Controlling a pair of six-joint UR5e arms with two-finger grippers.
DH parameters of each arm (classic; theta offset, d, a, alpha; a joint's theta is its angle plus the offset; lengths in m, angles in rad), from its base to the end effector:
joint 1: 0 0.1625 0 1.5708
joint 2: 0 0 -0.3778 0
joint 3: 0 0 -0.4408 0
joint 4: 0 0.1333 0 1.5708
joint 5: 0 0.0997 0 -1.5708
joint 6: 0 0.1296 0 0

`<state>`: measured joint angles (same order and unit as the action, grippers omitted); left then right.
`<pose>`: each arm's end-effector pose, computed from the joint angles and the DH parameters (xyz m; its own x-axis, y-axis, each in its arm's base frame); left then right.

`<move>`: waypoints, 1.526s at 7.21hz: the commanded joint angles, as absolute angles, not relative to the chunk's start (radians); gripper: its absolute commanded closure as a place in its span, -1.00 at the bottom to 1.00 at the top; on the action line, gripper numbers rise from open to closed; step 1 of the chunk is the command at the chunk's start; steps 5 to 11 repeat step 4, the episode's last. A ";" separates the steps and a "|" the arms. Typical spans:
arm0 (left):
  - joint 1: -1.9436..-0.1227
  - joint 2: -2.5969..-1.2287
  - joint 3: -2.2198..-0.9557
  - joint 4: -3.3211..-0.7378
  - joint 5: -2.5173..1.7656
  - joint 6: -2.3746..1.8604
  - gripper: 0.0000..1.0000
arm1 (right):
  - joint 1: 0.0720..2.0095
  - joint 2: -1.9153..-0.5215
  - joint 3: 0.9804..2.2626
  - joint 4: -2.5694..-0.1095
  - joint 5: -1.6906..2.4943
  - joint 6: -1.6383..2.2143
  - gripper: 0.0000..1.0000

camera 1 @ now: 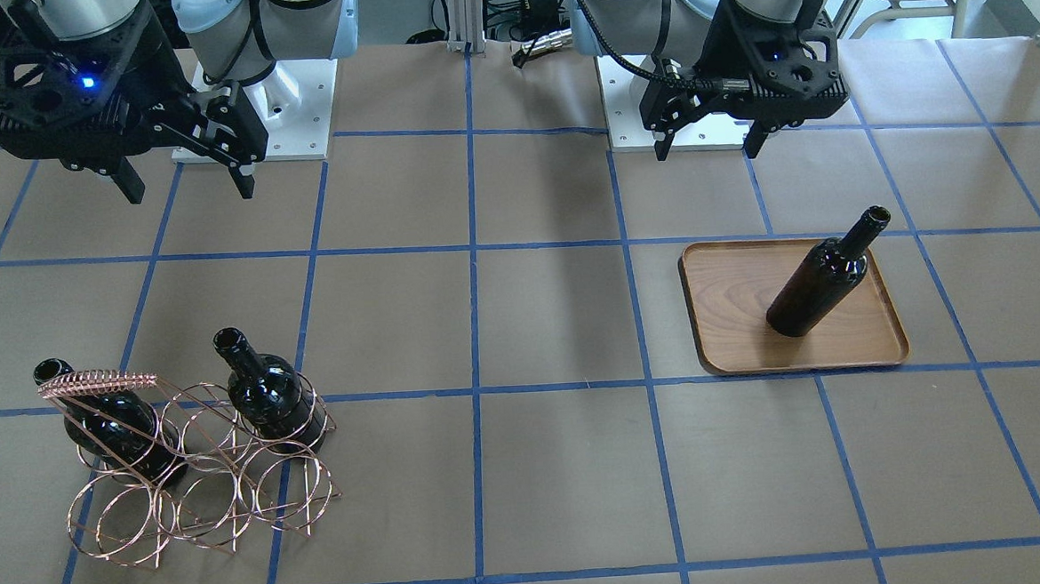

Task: Take wine from basket and place on tray

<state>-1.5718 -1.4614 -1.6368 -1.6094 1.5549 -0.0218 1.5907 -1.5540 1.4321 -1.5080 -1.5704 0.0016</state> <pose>-0.1359 -0.4993 0.4281 -0.9997 -0.0207 0.0160 -0.0208 0.9998 -0.0044 0.1443 -0.5483 0.4704 -0.9998 -0.0183 -0.0005 -0.0183 0.9981 -0.0591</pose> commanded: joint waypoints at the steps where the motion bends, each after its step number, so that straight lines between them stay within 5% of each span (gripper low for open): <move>1: -1.571 -1.460 -1.638 -1.612 1.558 -0.021 -1.00 | 1.591 -1.554 1.431 -1.508 -1.569 0.002 -1.00; 11: -1.571 -1.463 -1.643 -1.606 1.554 -0.021 -1.00 | 1.591 -1.555 1.433 -1.506 -1.571 0.003 -1.00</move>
